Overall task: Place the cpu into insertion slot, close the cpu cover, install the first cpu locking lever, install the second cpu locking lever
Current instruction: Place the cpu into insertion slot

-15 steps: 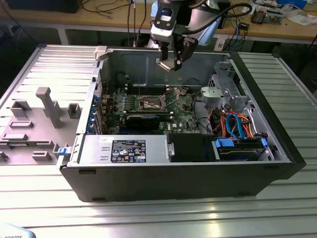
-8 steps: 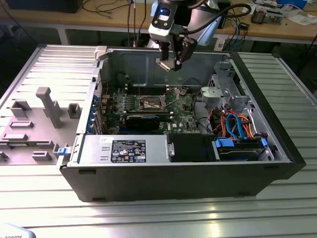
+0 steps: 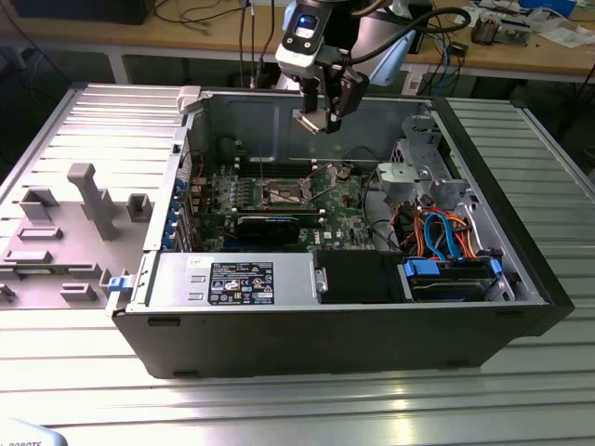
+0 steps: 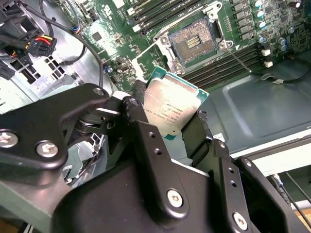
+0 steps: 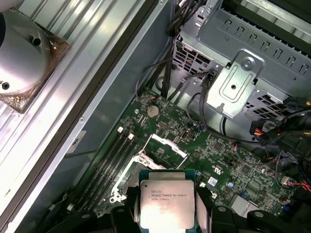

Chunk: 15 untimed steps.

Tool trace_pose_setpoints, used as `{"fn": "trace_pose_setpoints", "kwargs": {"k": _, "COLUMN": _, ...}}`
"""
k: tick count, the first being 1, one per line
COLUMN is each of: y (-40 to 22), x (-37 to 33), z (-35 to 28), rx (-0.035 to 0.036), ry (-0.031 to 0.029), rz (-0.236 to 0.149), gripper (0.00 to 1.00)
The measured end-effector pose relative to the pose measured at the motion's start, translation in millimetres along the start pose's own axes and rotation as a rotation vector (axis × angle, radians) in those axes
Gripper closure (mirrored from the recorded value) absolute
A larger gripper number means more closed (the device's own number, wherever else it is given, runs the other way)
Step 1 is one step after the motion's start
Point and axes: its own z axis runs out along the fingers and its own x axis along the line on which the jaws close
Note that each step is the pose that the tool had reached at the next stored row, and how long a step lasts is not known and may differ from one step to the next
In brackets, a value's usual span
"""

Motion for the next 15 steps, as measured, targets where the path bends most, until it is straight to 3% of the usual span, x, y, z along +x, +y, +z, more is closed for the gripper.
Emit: {"fn": "trace_pose_setpoints", "kwargs": {"k": 15, "y": 0.0, "x": 0.0, "z": 0.6, "rx": -0.0004, "ry": -0.0024, "rz": 0.026, "gripper": 0.45}}
